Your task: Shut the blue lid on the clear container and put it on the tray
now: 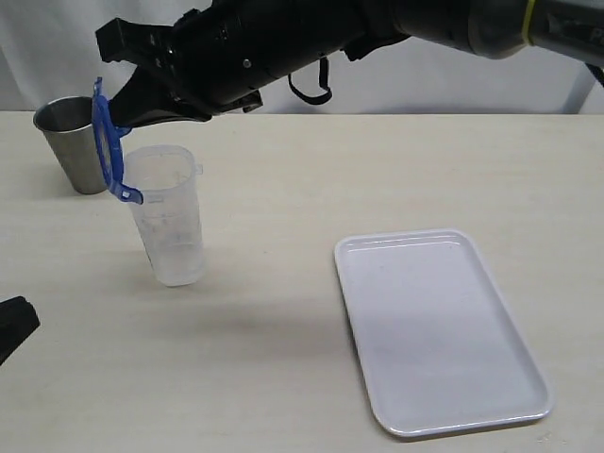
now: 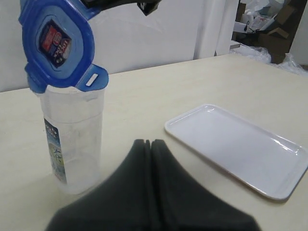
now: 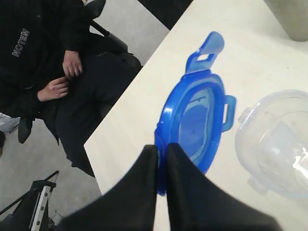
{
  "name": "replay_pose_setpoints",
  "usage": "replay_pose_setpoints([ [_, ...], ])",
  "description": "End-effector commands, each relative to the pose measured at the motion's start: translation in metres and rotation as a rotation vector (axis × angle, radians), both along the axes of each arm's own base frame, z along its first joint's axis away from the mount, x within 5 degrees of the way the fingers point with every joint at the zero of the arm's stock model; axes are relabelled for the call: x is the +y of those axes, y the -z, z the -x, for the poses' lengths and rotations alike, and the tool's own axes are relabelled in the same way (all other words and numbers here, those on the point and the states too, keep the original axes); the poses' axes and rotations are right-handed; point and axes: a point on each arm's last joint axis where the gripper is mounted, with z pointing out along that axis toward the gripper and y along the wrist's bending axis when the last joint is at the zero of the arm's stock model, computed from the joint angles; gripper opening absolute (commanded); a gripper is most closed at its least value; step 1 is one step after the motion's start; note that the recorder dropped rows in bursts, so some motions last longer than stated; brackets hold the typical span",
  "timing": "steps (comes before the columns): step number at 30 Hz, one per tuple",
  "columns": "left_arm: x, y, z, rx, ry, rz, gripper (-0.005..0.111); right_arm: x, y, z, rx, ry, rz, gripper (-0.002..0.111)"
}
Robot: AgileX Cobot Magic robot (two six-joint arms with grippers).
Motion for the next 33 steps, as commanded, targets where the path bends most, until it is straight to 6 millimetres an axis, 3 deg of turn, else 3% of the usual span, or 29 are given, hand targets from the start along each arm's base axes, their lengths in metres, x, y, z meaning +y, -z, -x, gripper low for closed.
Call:
replay_pose_setpoints([
  [1, 0.0, 0.002, 0.0, 0.016, 0.001, 0.004, 0.0, -0.001, 0.0, 0.002, 0.019, 0.003, 0.01, 0.004],
  [8, -0.001, 0.002, 0.0, 0.018, 0.004, 0.003, 0.0, -0.01, 0.011, -0.007, -0.026, 0.093, 0.153, 0.004],
  [25, -0.001, 0.002, 0.0, 0.019, 0.008, 0.002, 0.0, -0.02, 0.021, -0.019, -0.091, 0.187, 0.298, 0.004],
  [33, -0.001, 0.002, 0.001, 0.022, 0.009, 0.003, 0.0, -0.014, 0.046, -0.03, -0.06, 0.215, 0.311, 0.004],
])
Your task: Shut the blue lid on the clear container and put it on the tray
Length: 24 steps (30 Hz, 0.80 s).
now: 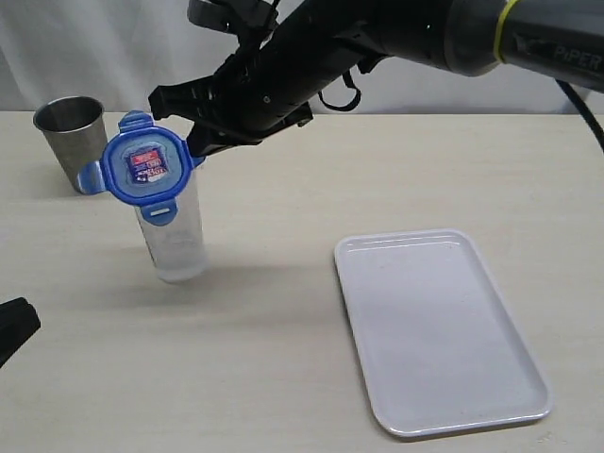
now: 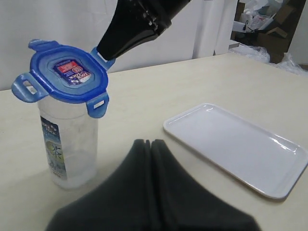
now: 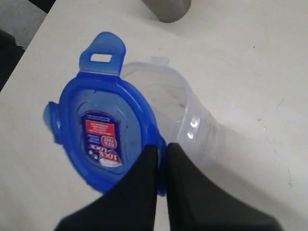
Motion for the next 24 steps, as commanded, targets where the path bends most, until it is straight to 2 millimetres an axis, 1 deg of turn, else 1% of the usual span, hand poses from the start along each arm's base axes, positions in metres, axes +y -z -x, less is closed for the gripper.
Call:
replay_pose_setpoints([
  [1, -0.001, 0.002, 0.0, 0.018, 0.004, 0.003, 0.0, 0.0, 0.004, -0.004, -0.018, 0.014, 0.004, 0.004],
  [5, -0.001, 0.002, 0.0, 0.019, 0.006, 0.003, 0.0, 0.0, 0.001, -0.004, -0.027, 0.016, -0.002, 0.004],
  [7, -0.001, 0.002, 0.0, 0.02, 0.008, 0.002, 0.0, 0.002, -0.007, -0.005, -0.032, 0.012, -0.023, 0.004],
  [10, -0.001, 0.002, 0.0, 0.02, 0.008, 0.002, 0.0, 0.004, -0.028, -0.006, -0.063, -0.004, -0.055, 0.004],
  [11, -0.001, 0.002, 0.0, 0.02, 0.008, 0.002, 0.0, 0.004, -0.03, -0.006, -0.07, -0.005, -0.058, 0.004],
  [24, -0.001, 0.002, 0.001, 0.021, 0.01, 0.002, 0.0, 0.005, -0.028, -0.008, -0.052, 0.026, -0.065, 0.004],
])
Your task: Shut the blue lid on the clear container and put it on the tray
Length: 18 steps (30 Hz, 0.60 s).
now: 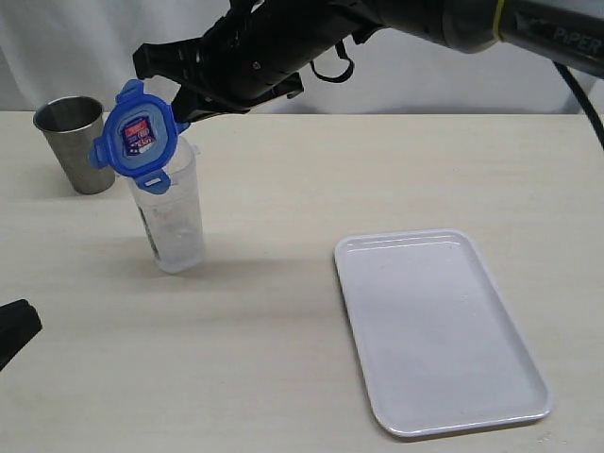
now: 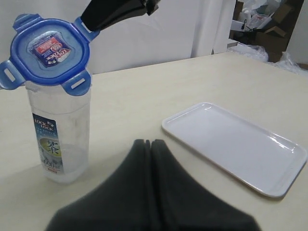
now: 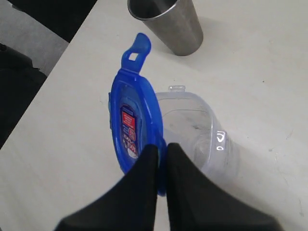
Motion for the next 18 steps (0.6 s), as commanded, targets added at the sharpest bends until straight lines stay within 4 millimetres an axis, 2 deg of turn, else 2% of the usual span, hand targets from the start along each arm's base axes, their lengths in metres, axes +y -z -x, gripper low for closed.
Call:
replay_pose_setpoints([
  [1, -0.001, 0.002, 0.0, 0.018, 0.008, 0.001, 0.0, -0.001, -0.002, -0.002, 0.0, 0.022, -0.006, 0.004],
  [9, -0.001, 0.002, 0.0, 0.018, 0.008, 0.001, 0.0, -0.018, 0.012, -0.017, 0.062, 0.081, 0.02, 0.004],
  [18, -0.001, 0.002, 0.0, 0.018, 0.008, 0.001, 0.0, -0.017, 0.025, -0.021, 0.08, 0.077, 0.049, 0.004],
])
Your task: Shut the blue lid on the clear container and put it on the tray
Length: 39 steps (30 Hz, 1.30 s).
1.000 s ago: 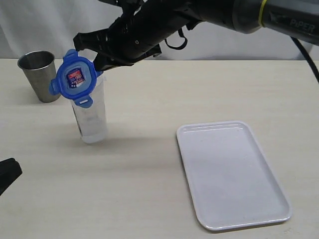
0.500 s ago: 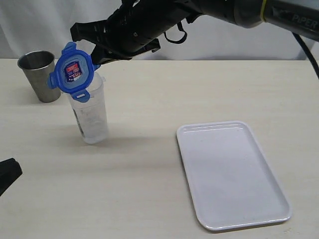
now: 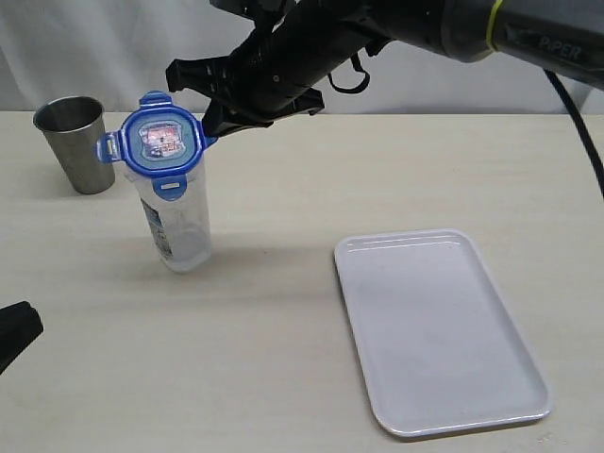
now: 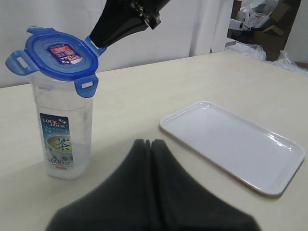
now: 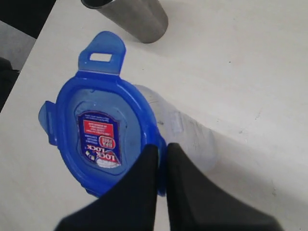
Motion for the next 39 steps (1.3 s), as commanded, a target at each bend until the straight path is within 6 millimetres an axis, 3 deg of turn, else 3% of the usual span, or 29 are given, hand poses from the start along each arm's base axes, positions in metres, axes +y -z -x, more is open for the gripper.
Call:
replay_pose_setpoints([
  [1, -0.0004, 0.0017, 0.0, 0.015, 0.001, 0.002, 0.0, -0.0016, 0.0026, -0.0027, 0.002, 0.005, 0.01, 0.004],
  [24, -0.0003, 0.0018, 0.0, 0.017, 0.0, 0.005, 0.0, -0.0021, 0.0018, -0.0011, 0.017, 0.004, 0.012, 0.005],
  [34, -0.0003, 0.0018, 0.0, 0.017, 0.0, 0.005, 0.0, -0.002, 0.0016, -0.0015, 0.012, 0.007, 0.01, 0.033],
  [39, -0.0005, 0.0018, 0.0001, 0.017, 0.002, 0.004, 0.0, -0.002, 0.0014, -0.002, 0.008, 0.009, 0.009, 0.033],
])
